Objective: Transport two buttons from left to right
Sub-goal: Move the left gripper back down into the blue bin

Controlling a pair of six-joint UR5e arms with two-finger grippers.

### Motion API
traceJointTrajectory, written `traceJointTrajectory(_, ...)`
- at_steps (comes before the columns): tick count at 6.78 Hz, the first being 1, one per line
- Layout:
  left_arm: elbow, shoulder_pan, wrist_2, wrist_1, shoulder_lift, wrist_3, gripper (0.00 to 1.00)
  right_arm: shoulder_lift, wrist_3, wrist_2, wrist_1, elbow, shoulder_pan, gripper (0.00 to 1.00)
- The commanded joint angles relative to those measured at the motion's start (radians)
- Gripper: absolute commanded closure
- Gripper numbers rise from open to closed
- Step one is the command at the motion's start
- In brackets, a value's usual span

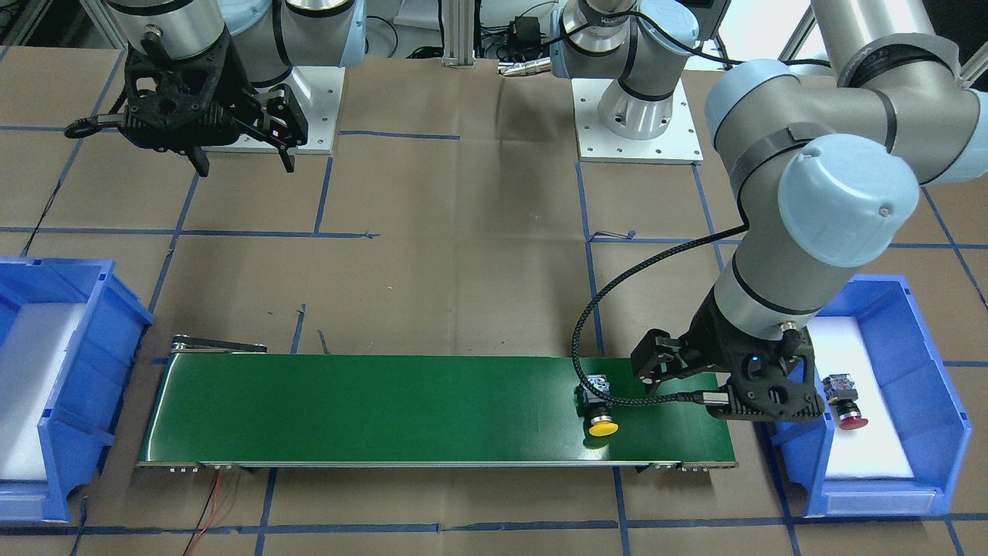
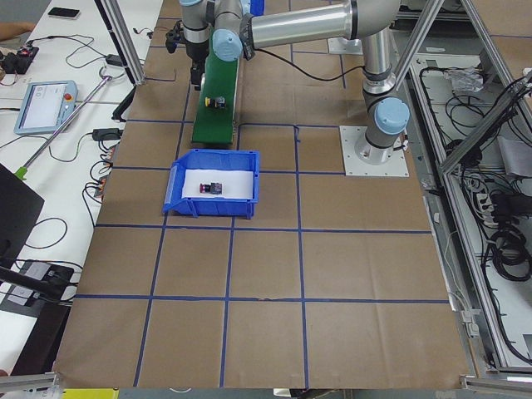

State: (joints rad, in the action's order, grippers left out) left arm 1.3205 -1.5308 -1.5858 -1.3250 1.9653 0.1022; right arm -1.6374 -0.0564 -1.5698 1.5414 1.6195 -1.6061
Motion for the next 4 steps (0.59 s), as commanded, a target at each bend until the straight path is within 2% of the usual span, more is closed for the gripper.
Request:
traceJointTrajectory(1, -0.024, 0.139, 0.012, -0.023, 0.013, 0.121, 0.0, 0.001, 0.0, 0.001, 0.003, 0.0, 0.0, 0.0)
traceJointTrajectory(4, -0.004, 0.309, 0.01, -0.025, 0.017, 0.354, 0.0, 0.001, 0.0, -0.001, 0.002, 0.0, 0.0, 0.0)
